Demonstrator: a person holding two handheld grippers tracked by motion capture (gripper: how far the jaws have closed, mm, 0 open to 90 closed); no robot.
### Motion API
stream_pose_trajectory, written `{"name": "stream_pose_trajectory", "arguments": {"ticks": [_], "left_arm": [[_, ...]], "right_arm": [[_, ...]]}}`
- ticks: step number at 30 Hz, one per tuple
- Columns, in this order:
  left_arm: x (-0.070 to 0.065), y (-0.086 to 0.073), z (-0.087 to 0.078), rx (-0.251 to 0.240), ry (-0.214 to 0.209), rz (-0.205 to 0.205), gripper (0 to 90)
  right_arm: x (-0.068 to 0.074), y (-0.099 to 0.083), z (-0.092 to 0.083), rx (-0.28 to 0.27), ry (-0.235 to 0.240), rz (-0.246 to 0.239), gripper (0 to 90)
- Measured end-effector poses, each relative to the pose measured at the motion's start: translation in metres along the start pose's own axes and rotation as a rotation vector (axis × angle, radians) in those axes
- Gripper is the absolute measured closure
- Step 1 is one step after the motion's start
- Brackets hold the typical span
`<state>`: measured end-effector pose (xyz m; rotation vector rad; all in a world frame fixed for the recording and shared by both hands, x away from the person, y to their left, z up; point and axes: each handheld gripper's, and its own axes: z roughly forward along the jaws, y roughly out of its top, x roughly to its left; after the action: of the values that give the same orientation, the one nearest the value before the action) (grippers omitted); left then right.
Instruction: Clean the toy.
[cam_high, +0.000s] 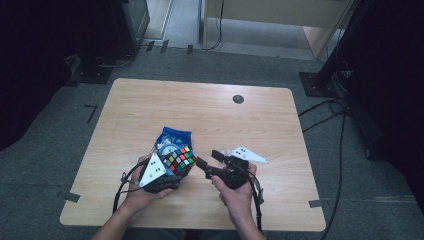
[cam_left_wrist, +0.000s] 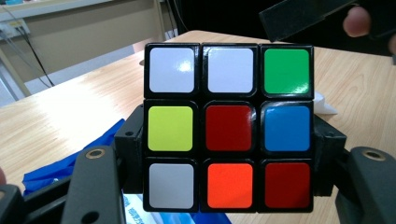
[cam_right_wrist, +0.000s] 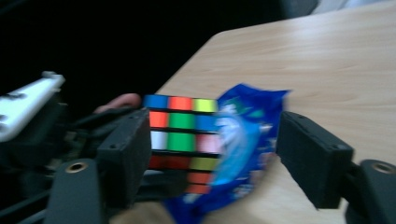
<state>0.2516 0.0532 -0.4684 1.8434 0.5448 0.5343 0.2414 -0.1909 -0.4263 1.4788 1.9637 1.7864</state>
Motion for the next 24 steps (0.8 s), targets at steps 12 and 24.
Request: {"name": "stream_pose_trajectory", "arguments": {"ticks": [12, 24], "left_arm": [[-0.010, 0.002, 0.003, -0.009, -0.025, 0.016, 33.9], [0.002, -0.004, 0.002, 0.055, -0.110, 0.044, 28.5]], "right_arm": [[0.007, -0.018, 0.027, 0.094, 0.044, 0.117, 33.9], [-0.017, 0.007, -0.001, 0.045, 0.044, 0.150, 34.5]]}}
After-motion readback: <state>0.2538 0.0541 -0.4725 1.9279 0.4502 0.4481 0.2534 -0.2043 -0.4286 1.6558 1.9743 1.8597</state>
